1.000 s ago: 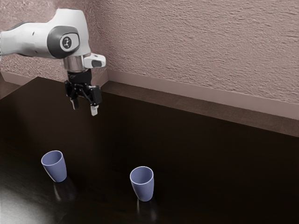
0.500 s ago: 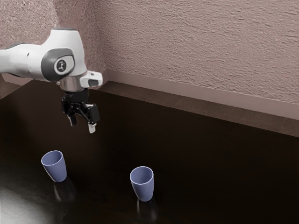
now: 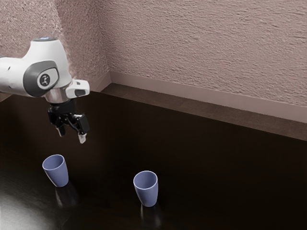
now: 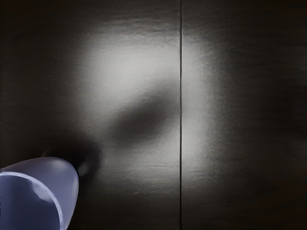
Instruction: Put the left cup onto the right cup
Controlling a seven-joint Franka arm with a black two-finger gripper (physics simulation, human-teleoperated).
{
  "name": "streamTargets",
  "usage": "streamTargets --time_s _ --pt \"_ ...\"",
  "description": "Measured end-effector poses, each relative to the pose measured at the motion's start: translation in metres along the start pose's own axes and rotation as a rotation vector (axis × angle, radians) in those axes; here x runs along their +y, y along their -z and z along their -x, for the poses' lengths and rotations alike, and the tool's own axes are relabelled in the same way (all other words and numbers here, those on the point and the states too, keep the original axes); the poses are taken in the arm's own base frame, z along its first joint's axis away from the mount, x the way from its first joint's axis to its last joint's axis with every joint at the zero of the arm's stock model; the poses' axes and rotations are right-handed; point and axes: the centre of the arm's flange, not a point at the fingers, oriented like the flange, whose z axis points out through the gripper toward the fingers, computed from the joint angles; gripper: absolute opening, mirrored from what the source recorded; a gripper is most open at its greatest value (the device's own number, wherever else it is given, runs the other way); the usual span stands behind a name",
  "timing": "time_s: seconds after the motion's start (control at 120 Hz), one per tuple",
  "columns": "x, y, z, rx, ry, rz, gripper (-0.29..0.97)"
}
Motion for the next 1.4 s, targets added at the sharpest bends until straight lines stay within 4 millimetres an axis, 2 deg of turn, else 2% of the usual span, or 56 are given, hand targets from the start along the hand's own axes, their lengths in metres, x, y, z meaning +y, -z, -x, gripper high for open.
streamTargets --time_s 0.133,0.417,0.792,0.967,1.275,1.4 --pt "-0.008 -0.014 0.009 -0.023 0.021 0.009 0.68" --pt "-0.009 -0.031 0.016 -0.045 0.037 0.015 0.68" --pt "-0.016 -0.055 0.020 -0.037 0.063 0.015 0.68" --pt "-0.019 -0.060 0.019 -0.011 0.073 0.012 0.68" --pt "-0.050 -0.073 0.011 -0.001 0.137 0.015 0.68" --pt "-0.054 -0.080 0.009 -0.008 0.145 0.016 0.68"
